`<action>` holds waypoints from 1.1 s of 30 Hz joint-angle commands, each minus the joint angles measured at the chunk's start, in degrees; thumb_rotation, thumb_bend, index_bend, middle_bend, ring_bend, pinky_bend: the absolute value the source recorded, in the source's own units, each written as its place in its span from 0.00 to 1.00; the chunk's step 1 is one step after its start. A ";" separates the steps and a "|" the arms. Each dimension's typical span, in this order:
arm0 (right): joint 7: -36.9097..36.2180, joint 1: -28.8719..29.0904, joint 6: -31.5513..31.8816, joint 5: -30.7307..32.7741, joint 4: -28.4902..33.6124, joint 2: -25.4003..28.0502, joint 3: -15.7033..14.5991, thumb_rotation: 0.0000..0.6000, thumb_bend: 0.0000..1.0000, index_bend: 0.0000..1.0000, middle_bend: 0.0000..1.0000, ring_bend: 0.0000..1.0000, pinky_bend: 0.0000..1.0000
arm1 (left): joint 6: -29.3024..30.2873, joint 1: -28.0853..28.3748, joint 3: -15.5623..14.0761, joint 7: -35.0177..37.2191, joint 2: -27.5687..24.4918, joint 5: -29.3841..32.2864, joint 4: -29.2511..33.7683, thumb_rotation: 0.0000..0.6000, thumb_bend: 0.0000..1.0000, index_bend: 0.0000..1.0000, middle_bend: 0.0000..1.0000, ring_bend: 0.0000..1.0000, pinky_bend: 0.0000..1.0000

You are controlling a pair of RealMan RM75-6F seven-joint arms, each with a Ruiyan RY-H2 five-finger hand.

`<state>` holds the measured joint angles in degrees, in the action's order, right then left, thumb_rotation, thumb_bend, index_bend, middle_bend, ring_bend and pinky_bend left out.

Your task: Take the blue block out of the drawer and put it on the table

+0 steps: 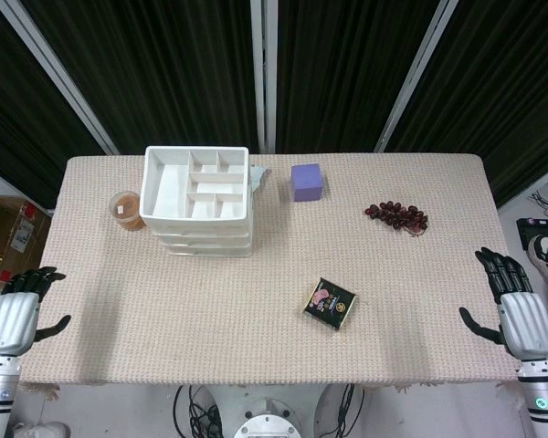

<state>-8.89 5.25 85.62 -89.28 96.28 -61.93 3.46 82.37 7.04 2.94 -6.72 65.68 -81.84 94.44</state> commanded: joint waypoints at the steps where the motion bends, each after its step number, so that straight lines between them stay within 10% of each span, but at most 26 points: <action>1: -0.72 0.22 -0.29 0.12 -0.08 0.14 0.13 1.00 0.22 0.00 0.03 0.00 0.00 | -0.43 0.23 0.07 -0.42 -0.13 0.20 0.43 1.00 0.17 0.27 0.19 0.17 0.20; 9: -2.17 0.67 1.26 -1.38 0.73 2.53 1.13 1.00 0.22 0.00 0.03 0.00 0.00 | -0.53 2.01 2.05 2.62 3.46 -0.36 0.72 1.00 0.15 0.27 0.21 0.21 0.29; 18: -0.83 1.19 4.36 -3.43 4.66 6.63 3.21 1.00 0.22 0.00 0.04 0.00 0.00 | -9.52 9.69 5.67 20.38 13.76 0.39 0.21 1.00 0.25 0.31 0.51 0.66 0.96; 23: -0.36 1.62 4.30 -4.88 6.26 7.29 3.00 1.00 0.22 0.00 0.05 0.00 0.00 | -17.50 13.01 8.73 35.34 19.64 7.56 0.38 1.00 0.48 0.33 0.73 0.90 1.00; 33: -0.17 1.44 4.08 -4.23 6.49 6.85 2.52 1.00 0.22 0.00 0.05 0.00 0.00 | -25.91 15.79 11.86 42.20 28.02 19.55 -1.84 1.00 0.56 0.30 0.80 0.93 1.00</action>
<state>-9.06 6.69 89.72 -93.52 102.78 -55.06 5.99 57.81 21.95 13.96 34.30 92.30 -63.71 93.32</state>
